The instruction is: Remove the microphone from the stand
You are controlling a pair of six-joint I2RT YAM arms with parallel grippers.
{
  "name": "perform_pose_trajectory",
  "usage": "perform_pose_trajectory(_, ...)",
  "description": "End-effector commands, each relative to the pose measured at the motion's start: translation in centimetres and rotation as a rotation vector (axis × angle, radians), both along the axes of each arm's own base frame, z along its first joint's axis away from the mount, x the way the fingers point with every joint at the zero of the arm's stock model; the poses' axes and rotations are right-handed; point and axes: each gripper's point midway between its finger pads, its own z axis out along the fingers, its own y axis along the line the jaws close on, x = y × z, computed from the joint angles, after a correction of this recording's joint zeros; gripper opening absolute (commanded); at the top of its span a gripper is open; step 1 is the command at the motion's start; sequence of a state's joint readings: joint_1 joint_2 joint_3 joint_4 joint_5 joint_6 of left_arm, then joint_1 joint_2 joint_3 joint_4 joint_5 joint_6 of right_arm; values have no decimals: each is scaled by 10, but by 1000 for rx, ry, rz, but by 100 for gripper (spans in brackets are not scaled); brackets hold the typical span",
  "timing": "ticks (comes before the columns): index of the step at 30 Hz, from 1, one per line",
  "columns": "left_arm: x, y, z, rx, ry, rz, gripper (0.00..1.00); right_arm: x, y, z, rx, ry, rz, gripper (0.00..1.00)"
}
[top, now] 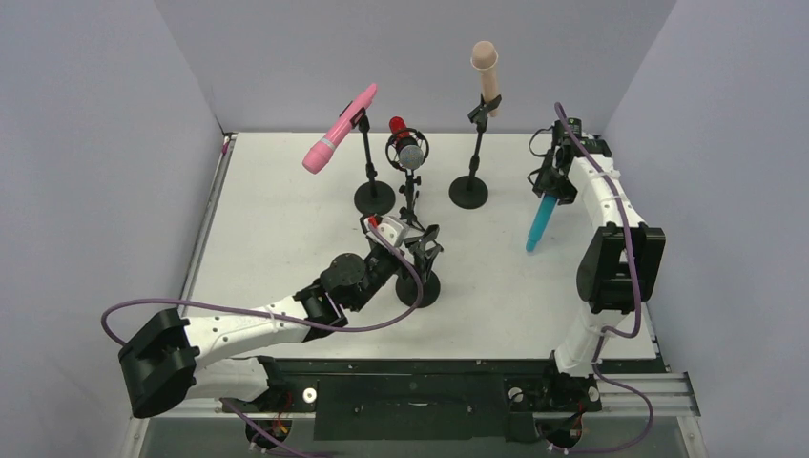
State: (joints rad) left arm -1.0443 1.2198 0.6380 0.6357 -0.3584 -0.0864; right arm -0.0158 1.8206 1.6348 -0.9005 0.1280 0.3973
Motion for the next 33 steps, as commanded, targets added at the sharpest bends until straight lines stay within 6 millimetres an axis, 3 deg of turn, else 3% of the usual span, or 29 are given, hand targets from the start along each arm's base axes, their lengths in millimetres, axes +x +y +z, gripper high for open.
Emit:
perform_pose_trajectory(1, -4, 3, 49, -84, -44, -17, 95, 19, -9, -1, 10, 20, 4, 0)
perform_pose_trajectory(11, -20, 23, 71, -89, -41, -34, 96, 49, -30, -66, 12, 152, -32, 0)
perform_pose_trajectory(17, -23, 32, 72, -75, -20, -24, 96, 56, -30, -106, 39, 198, -51, 18)
perform_pose_trajectory(20, -24, 34, 72, -69, -16, -19, 96, 55, -30, -115, 42, 211, -57, 26)
perform_pose_trajectory(24, -24, 37, 70, -63, -12, -12, 97, 53, -30, -122, 40, 205, -66, 44)
perform_pose_trajectory(33, -21, 35, 66, -48, -2, -1, 97, 50, -30, -127, 40, 196, -74, 60)
